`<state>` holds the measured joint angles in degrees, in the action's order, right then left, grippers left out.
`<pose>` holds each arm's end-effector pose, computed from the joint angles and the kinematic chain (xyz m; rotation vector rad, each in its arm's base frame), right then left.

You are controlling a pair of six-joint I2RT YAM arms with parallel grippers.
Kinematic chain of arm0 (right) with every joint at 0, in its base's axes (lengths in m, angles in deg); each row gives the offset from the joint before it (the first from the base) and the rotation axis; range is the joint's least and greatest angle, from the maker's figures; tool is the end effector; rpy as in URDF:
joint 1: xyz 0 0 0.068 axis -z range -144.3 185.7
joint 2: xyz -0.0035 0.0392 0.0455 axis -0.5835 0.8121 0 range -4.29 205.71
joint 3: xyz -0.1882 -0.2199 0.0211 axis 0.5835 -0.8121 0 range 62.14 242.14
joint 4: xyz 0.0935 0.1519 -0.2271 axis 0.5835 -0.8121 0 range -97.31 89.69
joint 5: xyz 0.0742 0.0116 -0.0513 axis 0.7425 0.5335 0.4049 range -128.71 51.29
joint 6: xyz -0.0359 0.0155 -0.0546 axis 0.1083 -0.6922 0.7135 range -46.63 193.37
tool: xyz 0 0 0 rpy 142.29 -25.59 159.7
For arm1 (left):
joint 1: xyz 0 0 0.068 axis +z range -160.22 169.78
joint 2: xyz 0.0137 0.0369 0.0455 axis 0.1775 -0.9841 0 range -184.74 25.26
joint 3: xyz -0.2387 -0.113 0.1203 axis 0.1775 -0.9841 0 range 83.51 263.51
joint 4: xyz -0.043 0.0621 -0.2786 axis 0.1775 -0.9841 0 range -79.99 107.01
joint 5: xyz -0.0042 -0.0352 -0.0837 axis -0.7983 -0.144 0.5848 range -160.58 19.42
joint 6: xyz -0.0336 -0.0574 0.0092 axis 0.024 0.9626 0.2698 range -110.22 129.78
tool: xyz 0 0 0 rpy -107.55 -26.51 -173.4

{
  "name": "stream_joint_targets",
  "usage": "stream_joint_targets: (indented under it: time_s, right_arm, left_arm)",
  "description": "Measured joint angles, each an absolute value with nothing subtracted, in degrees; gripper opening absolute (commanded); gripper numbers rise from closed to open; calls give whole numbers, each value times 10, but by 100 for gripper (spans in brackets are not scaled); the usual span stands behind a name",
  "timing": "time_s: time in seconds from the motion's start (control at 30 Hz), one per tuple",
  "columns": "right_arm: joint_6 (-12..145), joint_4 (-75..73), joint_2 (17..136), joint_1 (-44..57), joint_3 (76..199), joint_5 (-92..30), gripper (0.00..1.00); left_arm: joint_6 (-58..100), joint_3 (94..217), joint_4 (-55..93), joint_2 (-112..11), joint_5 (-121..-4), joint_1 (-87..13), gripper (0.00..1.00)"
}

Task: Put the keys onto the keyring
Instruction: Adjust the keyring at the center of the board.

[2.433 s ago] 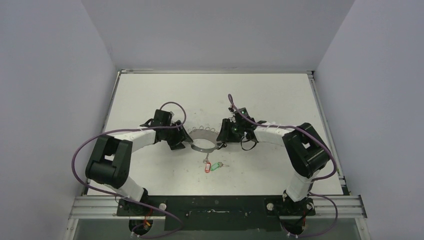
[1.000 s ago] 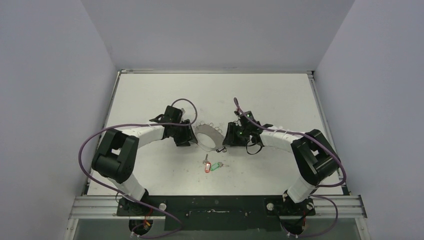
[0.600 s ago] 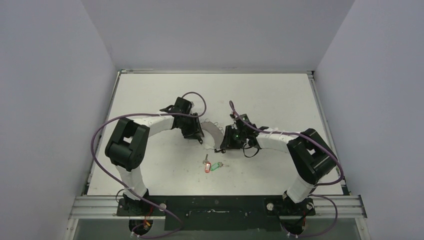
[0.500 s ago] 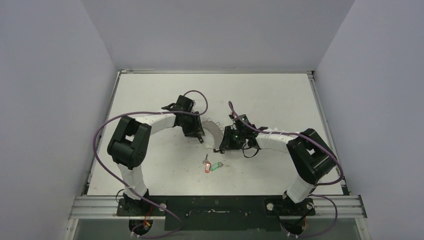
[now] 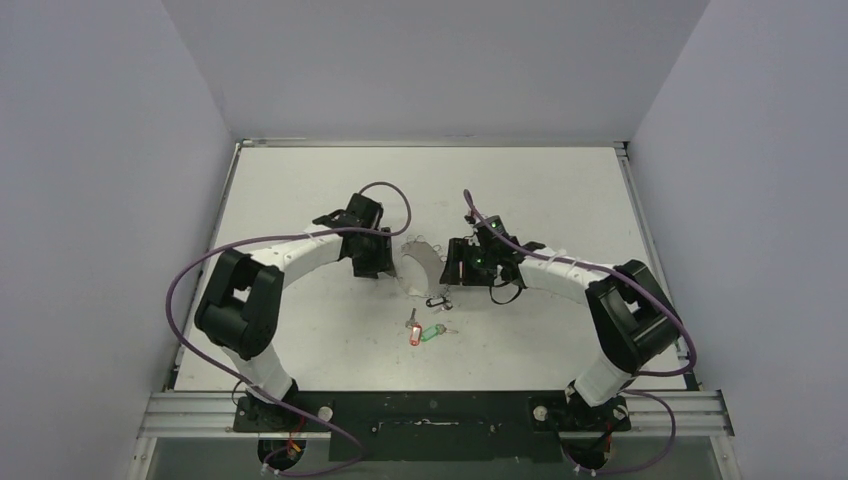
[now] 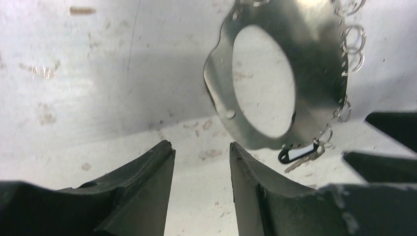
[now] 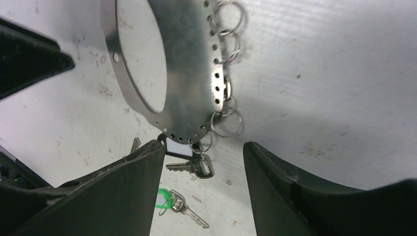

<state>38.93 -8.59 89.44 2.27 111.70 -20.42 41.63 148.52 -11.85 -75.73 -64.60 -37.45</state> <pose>0.2852 0.2085 0.1480 -0.1213 2.6429 0.8542 0.3396 -0.1811 0.1628 -0.0798 2.7775 -0.4316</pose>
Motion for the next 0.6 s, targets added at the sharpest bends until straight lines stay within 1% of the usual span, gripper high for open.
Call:
stream_joint_targets:
  time_s: [0.17, 0.3, 0.43, 0.6]
  right_arm:
    - [402, -95, 912, 50, 1146, -205, 55]
    - [403, -87, 951, 47, 1165, -201, 45]
    - [395, -68, 969, 34, 1167, -193, 39]
    - [373, -36, 974, 10, 1154, -186, 35]
  left_arm:
    - [430, 1414, -96, -705, -638, -372, 43]
    - [453, 1370, -73, -702, -615, -367, 42]
    - [468, 1365, -47, -702, -596, -364, 42]
    - [482, 1363, -14, -715, -573, -364, 40]
